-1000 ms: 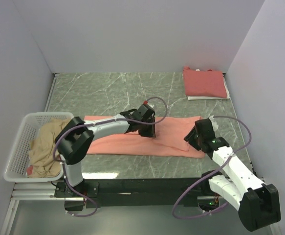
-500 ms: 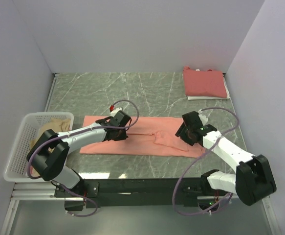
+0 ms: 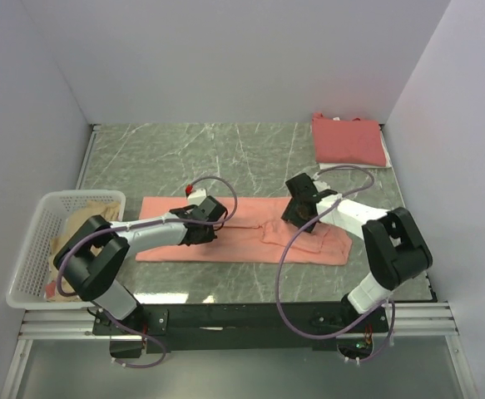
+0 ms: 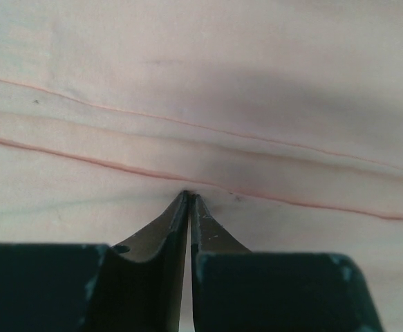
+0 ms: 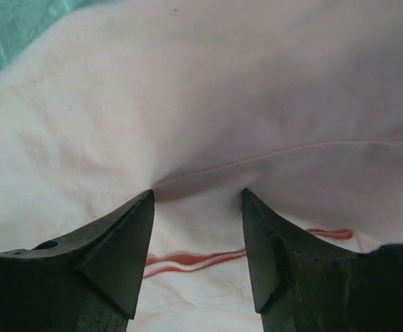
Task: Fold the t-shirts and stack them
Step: Fold the tshirt
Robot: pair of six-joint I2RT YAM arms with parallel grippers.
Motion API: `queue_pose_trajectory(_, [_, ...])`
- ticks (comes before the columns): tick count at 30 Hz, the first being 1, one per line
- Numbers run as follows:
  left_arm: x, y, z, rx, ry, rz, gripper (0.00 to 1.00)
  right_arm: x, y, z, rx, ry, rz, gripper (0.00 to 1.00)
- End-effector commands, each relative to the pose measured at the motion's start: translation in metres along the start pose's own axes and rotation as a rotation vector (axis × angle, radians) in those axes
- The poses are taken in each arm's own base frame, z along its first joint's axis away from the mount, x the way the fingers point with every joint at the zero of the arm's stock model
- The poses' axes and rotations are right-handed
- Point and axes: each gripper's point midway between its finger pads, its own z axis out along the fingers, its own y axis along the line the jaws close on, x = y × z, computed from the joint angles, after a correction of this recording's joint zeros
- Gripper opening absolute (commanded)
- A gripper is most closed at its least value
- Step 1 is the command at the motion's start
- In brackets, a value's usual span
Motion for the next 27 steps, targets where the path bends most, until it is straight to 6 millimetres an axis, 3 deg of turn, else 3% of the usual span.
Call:
queue_pose_trajectory(1, [0.040,0.019,0.000,-0.050,0.093,0.022,0.12,-0.008,0.019,0.005,-0.005,-0.022,-0.040,0.61])
queue_pose_trajectory(8, [0.077,-0.003,-0.021,0.041,0.169,0.044,0.11,-0.007,0.050,0.019,0.024,0.036,-0.169,0.60])
queue_pose_trajectory(9, [0.086,-0.008,-0.026,0.061,0.188,0.063,0.11,-0.015,0.066,0.015,0.000,0.023,-0.194,0.60])
queue_pose_trajectory(14, [0.116,-0.024,-0.049,0.124,0.228,0.094,0.11,-0.011,0.098,0.030,-0.005,0.071,-0.300,0.60])
queue_pose_trajectory(15, [0.121,-0.026,-0.052,0.133,0.234,0.096,0.11,-0.019,0.116,0.027,-0.036,0.056,-0.307,0.60])
queue_pose_trajectory(17, [0.132,-0.034,-0.061,0.164,0.250,0.099,0.11,-0.014,0.124,0.035,-0.023,0.081,-0.350,0.60])
queue_pose_trajectory(20, [0.142,-0.050,-0.071,0.212,0.254,0.101,0.11,-0.026,0.160,0.036,-0.093,0.081,-0.430,0.60])
queue_pose_trajectory(22, [0.144,-0.060,-0.075,0.239,0.259,0.100,0.11,-0.030,0.173,0.039,-0.124,0.085,-0.472,0.60])
queue_pose_trajectory(23, [0.142,-0.071,-0.078,0.264,0.251,0.098,0.11,-0.026,0.168,0.052,-0.096,0.113,-0.523,0.60])
queue_pose_trajectory(24, [0.141,-0.075,-0.079,0.271,0.246,0.100,0.11,-0.040,0.184,0.048,-0.121,0.082,-0.532,0.60])
queue_pose_trajectory(26, [0.136,-0.090,-0.080,0.290,0.233,0.104,0.12,-0.038,0.179,0.068,-0.090,0.125,-0.601,0.60])
queue_pose_trajectory(27, [0.132,-0.097,-0.080,0.302,0.224,0.101,0.12,-0.050,0.195,0.064,-0.125,0.099,-0.606,0.60])
